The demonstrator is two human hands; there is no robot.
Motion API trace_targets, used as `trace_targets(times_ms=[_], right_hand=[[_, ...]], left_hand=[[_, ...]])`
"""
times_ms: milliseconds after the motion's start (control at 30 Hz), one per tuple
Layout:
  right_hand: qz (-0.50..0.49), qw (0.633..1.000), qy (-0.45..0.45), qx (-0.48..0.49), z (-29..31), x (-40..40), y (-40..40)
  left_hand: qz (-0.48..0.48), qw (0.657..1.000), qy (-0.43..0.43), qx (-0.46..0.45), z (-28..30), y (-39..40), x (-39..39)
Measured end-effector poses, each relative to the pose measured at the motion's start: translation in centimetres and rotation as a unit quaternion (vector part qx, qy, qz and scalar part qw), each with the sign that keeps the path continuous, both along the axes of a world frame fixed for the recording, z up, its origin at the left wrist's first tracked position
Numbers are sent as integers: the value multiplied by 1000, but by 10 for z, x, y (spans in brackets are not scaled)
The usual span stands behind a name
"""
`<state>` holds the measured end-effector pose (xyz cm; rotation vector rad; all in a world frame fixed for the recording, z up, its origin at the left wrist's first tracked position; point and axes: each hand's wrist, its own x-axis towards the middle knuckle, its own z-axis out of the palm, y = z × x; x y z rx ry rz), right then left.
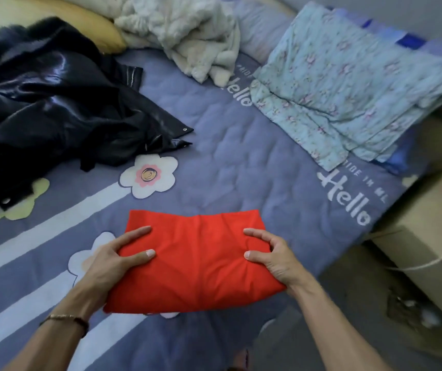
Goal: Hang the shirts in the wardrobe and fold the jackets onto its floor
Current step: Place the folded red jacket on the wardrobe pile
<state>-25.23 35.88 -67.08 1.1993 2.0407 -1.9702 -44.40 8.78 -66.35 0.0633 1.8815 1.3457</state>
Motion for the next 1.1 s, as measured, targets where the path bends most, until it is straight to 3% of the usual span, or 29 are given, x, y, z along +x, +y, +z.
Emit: trace_targets(times_ms=[267, 500, 733, 867, 1100], right_hand=[[-187, 981, 16, 47, 166, 159, 53], [-395, 915, 52, 57, 263, 368, 93], [-584, 807, 33, 84, 305, 551, 116], [-653, 750, 16, 106, 298, 617, 142], [-765, 636, -20, 94, 280, 700, 225]], left_hand=[[-203, 975, -24, 84, 149, 137, 83], [-401, 908, -8, 119, 229, 313, 237], [-583, 794, 74, 154, 265, 484, 432], [-662, 715, 143, 173, 273, 563, 524], [-753, 605, 171, 196, 259, 705, 671]])
